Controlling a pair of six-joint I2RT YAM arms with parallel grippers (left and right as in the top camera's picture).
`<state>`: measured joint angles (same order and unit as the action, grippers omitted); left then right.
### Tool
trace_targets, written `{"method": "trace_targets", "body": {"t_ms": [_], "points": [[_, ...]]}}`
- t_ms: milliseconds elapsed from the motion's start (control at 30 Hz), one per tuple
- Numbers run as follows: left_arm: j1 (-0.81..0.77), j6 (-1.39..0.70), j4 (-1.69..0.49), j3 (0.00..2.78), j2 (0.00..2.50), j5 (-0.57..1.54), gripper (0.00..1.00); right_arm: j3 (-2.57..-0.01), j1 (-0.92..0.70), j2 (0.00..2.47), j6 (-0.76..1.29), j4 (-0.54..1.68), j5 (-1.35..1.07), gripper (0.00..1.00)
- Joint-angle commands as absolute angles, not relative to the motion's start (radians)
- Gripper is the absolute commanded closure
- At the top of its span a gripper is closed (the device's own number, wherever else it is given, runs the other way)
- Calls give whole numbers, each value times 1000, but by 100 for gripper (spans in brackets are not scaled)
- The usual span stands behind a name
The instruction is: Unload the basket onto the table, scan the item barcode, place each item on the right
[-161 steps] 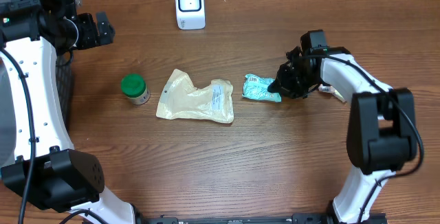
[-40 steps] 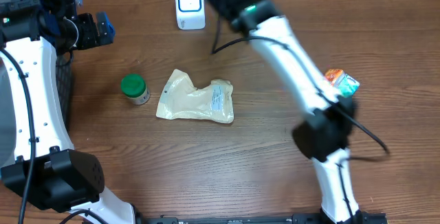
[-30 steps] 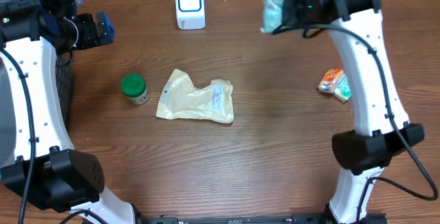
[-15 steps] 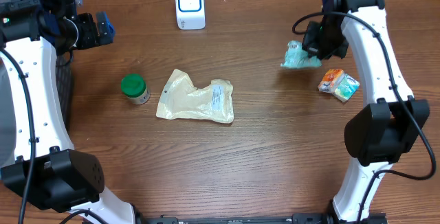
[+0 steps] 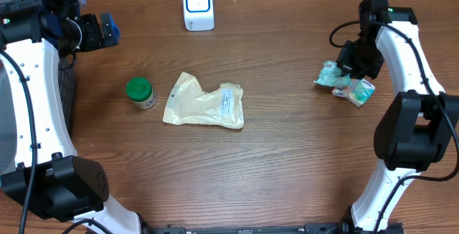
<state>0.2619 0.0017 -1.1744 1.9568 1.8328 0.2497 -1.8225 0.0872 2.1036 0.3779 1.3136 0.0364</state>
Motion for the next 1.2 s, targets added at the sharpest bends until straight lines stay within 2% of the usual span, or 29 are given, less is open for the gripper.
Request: {"method": "trace_targets", "body": {"t_ms": [0,67,267,433,567,667,867,900,1000,1100,1167], "points": [[262,-4,-1171,1967,1819,254,0,-1818,85,2091,393,1326,70,57],[262,-4,-1171,1967,1819,254,0,-1818,85,2091,393,1339,70,51],[262,-4,-1171,1967,1819,254,0,-1823,85,2091,384,1373,65,50],[262,-4,-1171,1967,1819,254,1,-1852,75,2091,253,1409,-107,50],[262,-4,-1171,1967,1819,254,0,-1853,57,2091,143,1400,-339,50],[262,-4,-1171,1967,1819,254,0,-1853,25,2091,117,1383,-419,51],[262,-4,-1171,1967,1819,254,0,-1853,-126,2091,75,1256,-428,51],[262,-4,-1171,1967,1819,254,0,-1853,-149,2091,68,1230,-427,50],[262,-4,-1171,1967,1819,254,0,-1853,-260,2091,37,1107,-398,33],[262,-4,-1171,1967,1819,254,1,-1853,-339,2091,2,1036,-343,26],[262,-4,-1171,1967,1819,254,0,-1853,-371,2091,-36,1015,-326,26]]}}
